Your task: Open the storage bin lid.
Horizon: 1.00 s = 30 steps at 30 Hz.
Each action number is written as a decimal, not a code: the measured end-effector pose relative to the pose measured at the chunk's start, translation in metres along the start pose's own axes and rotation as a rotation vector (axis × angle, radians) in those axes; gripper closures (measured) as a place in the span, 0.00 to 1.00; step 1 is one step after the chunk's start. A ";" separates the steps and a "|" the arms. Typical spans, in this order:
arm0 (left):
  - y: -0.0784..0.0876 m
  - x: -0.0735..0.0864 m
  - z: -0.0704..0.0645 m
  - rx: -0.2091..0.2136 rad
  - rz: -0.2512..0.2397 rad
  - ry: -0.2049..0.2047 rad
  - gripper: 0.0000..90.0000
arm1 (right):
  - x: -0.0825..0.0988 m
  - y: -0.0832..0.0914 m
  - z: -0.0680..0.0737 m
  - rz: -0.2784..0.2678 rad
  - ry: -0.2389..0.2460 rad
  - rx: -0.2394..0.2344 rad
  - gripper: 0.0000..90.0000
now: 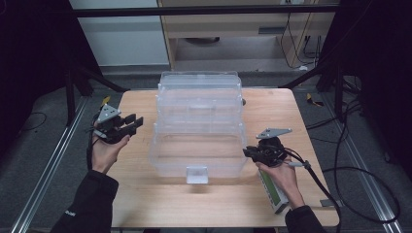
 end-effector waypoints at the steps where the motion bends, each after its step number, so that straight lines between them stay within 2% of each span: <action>1: 0.002 0.003 -0.002 0.002 0.006 -0.005 0.70 | 0.000 0.000 0.000 0.000 0.000 0.000 0.86; 9: 0.012 0.030 -0.022 0.037 0.047 -0.001 0.72 | 0.000 0.000 0.000 0.000 -0.001 0.001 0.86; 11: 0.012 0.039 -0.028 0.052 0.055 0.013 0.72 | 0.000 0.000 0.000 -0.002 -0.001 0.001 0.86; 16: 0.005 0.059 -0.040 0.074 0.121 -0.006 0.72 | 0.000 0.000 0.000 0.001 -0.009 -0.001 0.85; 17: 0.005 0.059 -0.040 0.074 0.121 -0.006 0.72 | 0.000 0.000 0.000 0.001 -0.009 -0.001 0.85; 18: 0.004 0.063 -0.041 0.069 0.138 -0.025 0.72 | 0.000 -0.001 0.000 -0.002 -0.008 -0.002 0.85; 21: 0.000 0.070 -0.043 0.069 0.170 -0.041 0.73 | 0.000 0.000 0.000 -0.002 -0.009 0.001 0.85; 24: -0.002 0.078 -0.043 0.056 0.206 -0.042 0.76 | 0.000 0.000 0.000 -0.001 -0.010 0.002 0.85; 26: -0.003 0.082 -0.042 0.053 0.224 -0.034 0.78 | 0.000 0.000 0.000 0.001 -0.017 0.003 0.85; 30: -0.003 0.083 -0.042 0.055 0.219 -0.012 0.80 | 0.000 -0.001 0.000 0.003 -0.009 0.003 0.86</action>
Point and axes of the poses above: each handheld gripper's, and its own axes: y roughly backward along the jaws, x roughly out of its underside, z roughly to its left, the point moved 10 cm from there along -y, roughly forward along the jaws, and after that the axes turned 8 degrees about -z, right-handed, at the moved point
